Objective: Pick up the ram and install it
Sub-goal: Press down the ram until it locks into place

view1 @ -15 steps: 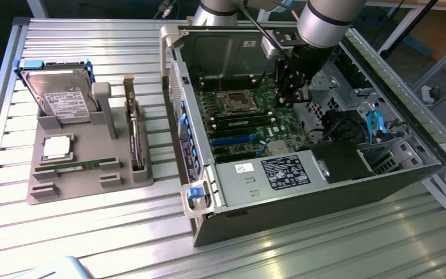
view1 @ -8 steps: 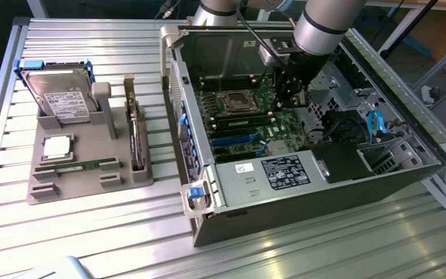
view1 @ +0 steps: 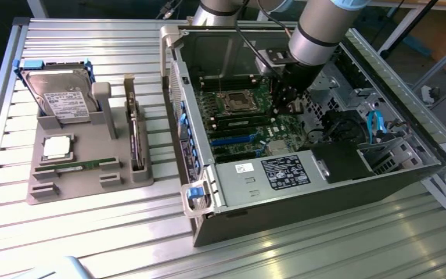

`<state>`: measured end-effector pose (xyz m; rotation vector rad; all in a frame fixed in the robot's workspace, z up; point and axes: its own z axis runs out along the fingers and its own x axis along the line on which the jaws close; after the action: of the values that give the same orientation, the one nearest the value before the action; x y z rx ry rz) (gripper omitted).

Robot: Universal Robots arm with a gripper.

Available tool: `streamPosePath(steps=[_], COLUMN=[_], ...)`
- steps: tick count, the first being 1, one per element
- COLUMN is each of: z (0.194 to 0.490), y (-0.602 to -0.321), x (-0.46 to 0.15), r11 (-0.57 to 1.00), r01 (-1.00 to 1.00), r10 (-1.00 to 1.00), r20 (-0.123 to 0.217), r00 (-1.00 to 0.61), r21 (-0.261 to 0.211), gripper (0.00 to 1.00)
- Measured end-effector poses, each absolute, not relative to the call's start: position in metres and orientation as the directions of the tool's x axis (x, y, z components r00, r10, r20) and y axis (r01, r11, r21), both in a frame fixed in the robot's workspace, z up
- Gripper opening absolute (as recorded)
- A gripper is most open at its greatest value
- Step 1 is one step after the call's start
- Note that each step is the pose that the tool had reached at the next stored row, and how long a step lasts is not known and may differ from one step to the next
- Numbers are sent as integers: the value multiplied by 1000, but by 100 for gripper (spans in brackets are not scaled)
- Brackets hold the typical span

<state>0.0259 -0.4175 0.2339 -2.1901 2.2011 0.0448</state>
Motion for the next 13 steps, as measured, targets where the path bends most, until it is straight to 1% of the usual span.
streamPosePath(steps=[13], z=[228], y=[-418], x=[26], r11=[5], r01=[-1000], r10=[-999], r20=[-46], r00=[-5], r21=[-5], gripper=[10])
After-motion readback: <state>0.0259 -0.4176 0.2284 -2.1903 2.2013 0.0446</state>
